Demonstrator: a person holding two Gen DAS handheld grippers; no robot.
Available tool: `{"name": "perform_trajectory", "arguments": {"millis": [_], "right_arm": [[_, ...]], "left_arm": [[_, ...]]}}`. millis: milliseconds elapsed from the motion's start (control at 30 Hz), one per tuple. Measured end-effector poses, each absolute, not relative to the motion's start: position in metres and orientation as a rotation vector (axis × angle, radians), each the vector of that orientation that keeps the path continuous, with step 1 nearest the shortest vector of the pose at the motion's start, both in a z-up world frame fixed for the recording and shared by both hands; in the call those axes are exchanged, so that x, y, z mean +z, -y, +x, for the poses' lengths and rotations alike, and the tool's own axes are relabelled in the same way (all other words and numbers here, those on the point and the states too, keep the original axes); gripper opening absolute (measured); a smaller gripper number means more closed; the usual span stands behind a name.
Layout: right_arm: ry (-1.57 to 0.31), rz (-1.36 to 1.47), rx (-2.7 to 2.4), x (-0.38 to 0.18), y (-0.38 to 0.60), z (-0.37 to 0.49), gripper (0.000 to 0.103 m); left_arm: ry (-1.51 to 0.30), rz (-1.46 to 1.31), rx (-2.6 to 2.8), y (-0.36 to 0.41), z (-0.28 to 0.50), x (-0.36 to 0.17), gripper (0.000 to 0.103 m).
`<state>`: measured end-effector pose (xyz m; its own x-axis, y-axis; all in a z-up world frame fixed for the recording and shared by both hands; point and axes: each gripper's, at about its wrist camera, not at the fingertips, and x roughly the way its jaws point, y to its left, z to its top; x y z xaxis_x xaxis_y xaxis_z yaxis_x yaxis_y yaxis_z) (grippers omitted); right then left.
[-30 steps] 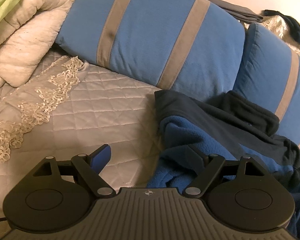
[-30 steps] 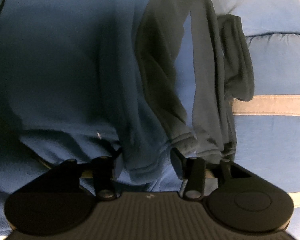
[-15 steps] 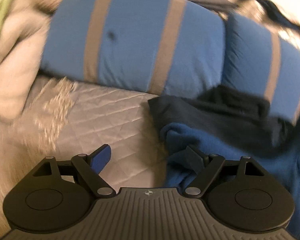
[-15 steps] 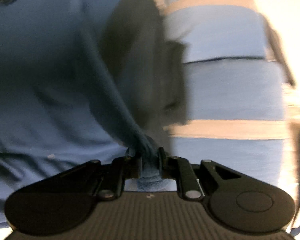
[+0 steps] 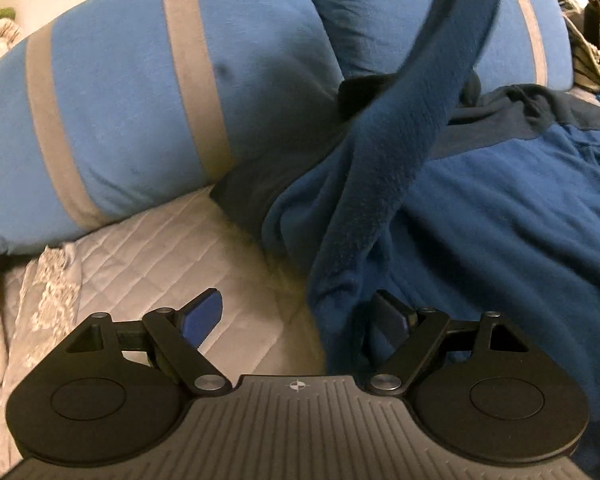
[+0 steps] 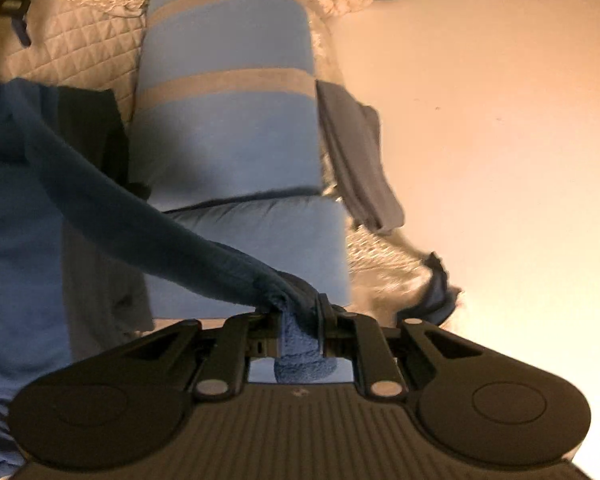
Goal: Fold clothes
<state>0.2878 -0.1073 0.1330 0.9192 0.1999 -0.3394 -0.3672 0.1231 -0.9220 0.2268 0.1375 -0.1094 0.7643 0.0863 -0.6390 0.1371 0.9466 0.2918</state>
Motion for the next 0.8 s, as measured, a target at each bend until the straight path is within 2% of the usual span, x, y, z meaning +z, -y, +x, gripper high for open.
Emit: {"name": "perform_trajectory", "arguments": {"millis": [233, 367, 533, 700, 733, 767, 800], "right_arm": [[-0.173, -1.404, 0.384, 0.132, 0.114, 0.293, 0.014], [-0.211, -1.415, 0.415, 0.119, 0.119, 0.291, 0.014], [-0.214, -1.399, 0.435, 0.112, 0.119, 0.289, 0.014], [-0.215, -1.364, 0.432, 0.118, 0.118, 0.293, 0.014], [-0.223, -1.357, 0.434, 0.116, 0.120, 0.293, 0.014], [-0.238, -1.351, 0.439, 0.111, 0.125, 0.293, 0.014], [-0.254, -1.344, 0.444, 0.106, 0.129, 0.293, 0.014]], "left_arm": [[-0.643, 0.448, 0.020, -0.150, 0.221, -0.119, 0.082], [-0.653, 0.385, 0.046, -0.174, 0.217, -0.112, 0.082], [-0.600, 0.385, -0.082, -0.167, 0.202, -0.101, 0.082], [-0.629, 0.396, -0.195, -0.150, 0.207, -0.106, 0.081], [-0.641, 0.397, -0.189, -0.148, 0.212, -0.108, 0.079], [-0.657, 0.388, -0.177, -0.148, 0.217, -0.109, 0.071], [-0.672, 0.380, -0.165, -0.147, 0.223, -0.110, 0.057]]}}
